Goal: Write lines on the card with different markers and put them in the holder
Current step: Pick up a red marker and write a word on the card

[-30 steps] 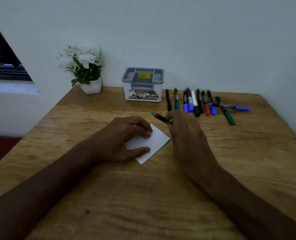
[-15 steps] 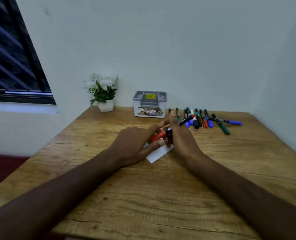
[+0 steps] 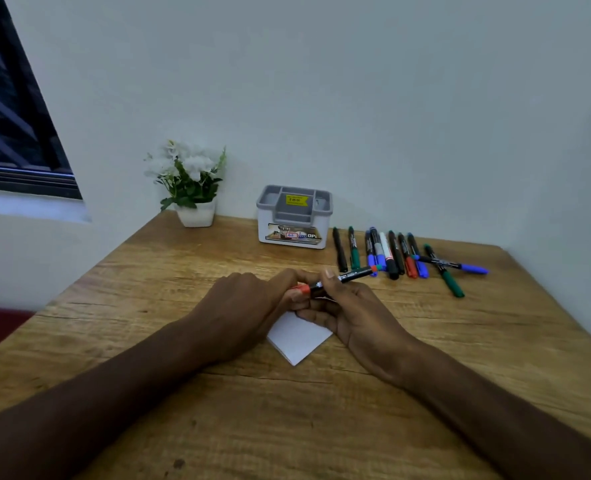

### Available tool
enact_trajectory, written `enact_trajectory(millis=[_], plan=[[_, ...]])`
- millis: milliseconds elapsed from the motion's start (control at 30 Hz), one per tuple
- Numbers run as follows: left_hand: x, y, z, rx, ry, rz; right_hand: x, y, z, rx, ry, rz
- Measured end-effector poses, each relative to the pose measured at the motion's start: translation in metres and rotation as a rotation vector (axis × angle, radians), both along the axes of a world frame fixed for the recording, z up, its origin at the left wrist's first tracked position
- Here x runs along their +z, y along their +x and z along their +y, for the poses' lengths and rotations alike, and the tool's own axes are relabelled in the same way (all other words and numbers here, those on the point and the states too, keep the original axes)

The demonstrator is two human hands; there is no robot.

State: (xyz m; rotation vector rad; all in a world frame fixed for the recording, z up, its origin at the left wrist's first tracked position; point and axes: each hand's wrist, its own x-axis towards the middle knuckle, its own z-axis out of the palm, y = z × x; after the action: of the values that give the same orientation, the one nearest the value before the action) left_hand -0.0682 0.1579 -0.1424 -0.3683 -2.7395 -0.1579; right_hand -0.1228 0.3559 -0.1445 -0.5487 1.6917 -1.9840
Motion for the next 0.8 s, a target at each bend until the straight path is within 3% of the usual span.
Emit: enact_trajectory(millis=[300,433,600,700,800], plan=[[-0.008,-0.01,-0.009,-0.036,0.108,0.004,0.001,-0.002,0.002,0.046,-0.037,0.04],[-0.01,-0.01,-0.018,-0.068,0.299,-0.044,0.009,-0.011,0.009,0.062,-0.188,-0.171],[0.007,-0.005,-0.013,-0.116,0.548,-0.177,0.007,-0.012,0.011,0.023,-0.174,-0.21],[0.017,-0.005,-0.028,-0.255,0.51,-0.324,0.007,-0.012,0.012,-0.01,-0.165,-0.217],[0.013,-0.011,-0.039,-0.318,0.371,-0.269,0.004,-0.013,0.012,-0.031,-0.171,-0.199]])
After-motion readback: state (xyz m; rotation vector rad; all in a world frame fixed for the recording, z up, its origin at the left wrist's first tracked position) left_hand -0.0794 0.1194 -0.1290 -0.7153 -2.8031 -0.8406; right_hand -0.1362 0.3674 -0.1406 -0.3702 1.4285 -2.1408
